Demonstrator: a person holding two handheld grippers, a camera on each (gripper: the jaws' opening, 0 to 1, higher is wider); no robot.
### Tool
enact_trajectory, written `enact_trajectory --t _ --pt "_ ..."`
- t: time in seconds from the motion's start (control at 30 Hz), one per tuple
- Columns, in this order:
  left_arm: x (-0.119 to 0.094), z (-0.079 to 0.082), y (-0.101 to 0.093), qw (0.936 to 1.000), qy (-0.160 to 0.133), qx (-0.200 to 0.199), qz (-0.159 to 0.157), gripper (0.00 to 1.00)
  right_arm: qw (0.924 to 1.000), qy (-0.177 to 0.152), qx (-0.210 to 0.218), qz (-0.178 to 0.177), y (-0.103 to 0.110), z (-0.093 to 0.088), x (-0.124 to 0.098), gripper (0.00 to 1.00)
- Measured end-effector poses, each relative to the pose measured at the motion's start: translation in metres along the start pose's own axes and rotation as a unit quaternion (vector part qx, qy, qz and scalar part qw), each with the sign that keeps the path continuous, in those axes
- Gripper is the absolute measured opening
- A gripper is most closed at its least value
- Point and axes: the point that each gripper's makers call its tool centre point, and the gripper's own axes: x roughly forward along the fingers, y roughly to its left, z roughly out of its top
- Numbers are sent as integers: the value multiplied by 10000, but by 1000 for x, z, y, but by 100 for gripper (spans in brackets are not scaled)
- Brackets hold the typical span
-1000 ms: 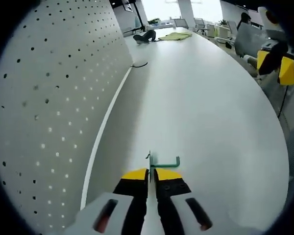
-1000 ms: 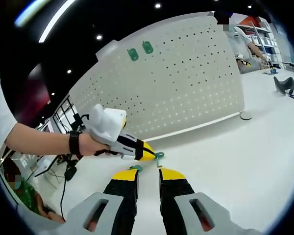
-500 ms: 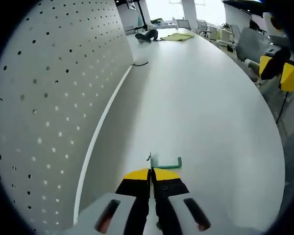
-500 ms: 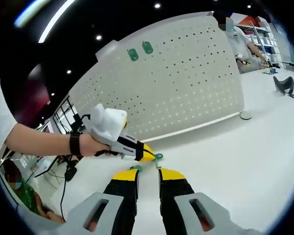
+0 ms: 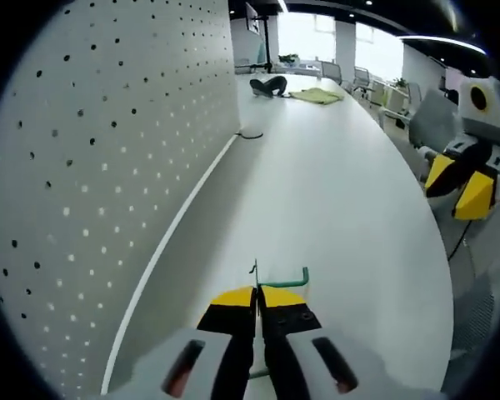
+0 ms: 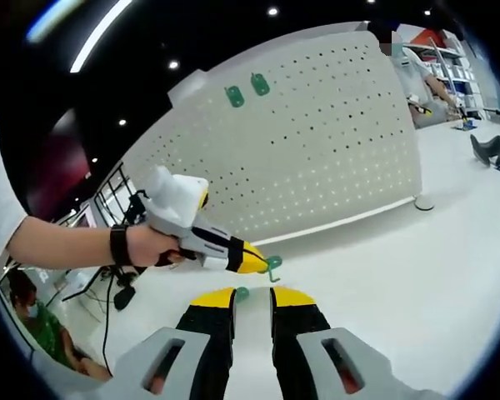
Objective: Insert the hook assembly into the mounting plate slot until the hook locks in place.
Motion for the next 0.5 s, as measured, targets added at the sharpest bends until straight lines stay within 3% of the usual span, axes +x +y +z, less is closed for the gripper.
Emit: enact_trajectory --t 0.5 --pt "-19 21 -24 9990 -405 -179 -109 2 9999 -103 21 -26 4 4 -5 15"
